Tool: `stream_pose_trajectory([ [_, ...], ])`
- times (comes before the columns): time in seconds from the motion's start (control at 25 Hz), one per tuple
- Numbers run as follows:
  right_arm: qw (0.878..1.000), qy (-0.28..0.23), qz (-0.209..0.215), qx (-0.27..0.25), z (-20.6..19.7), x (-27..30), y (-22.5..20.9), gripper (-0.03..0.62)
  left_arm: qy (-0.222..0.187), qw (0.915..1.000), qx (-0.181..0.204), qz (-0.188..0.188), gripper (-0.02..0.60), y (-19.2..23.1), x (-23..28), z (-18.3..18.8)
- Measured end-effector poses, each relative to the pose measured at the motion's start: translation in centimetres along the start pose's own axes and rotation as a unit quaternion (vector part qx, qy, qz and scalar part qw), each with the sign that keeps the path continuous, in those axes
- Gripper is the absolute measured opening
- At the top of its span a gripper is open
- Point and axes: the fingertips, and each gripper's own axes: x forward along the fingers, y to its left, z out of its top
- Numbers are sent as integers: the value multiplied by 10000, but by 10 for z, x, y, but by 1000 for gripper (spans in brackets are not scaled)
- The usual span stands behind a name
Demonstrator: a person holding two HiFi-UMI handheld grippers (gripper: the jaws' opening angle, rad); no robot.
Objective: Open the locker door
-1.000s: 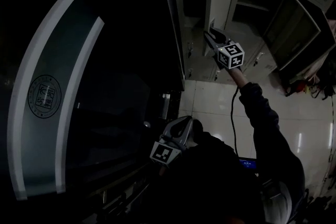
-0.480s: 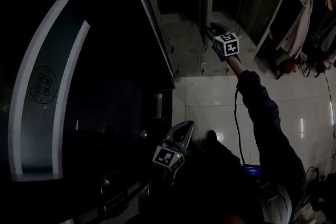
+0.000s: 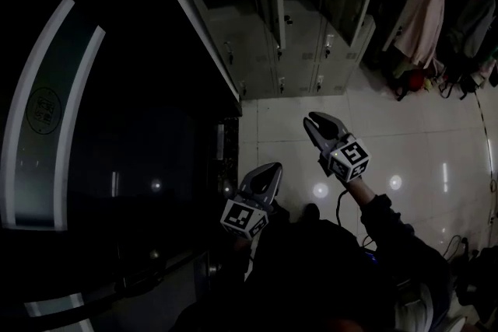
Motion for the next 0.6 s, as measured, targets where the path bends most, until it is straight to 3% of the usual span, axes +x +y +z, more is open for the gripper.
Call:
stream_pose_trajectory([
  [0.12, 9995, 158, -256, 11, -19, -93, 11, 80, -26, 9999, 66, -85, 11, -38, 14, -14],
  [0.24, 9987, 81, -505, -73, -17, -160, 13, 0, 1, 9998, -119, -129, 11, -72, 30, -38],
  [0.28, 9982, 59, -570, -187, -17, -176, 12, 0, 19, 9997, -204, -166, 11, -83, 35, -44],
  [0.44, 9955, -108, -727, -599, -2, -209, 9, 0, 139, 9988, -110, -458, 11, -127, 52, -48],
  [0.6, 9956, -286, -732, -505, 4, -224, 1, 0, 184, 9977, 98, -651, 11, -156, 66, -46],
])
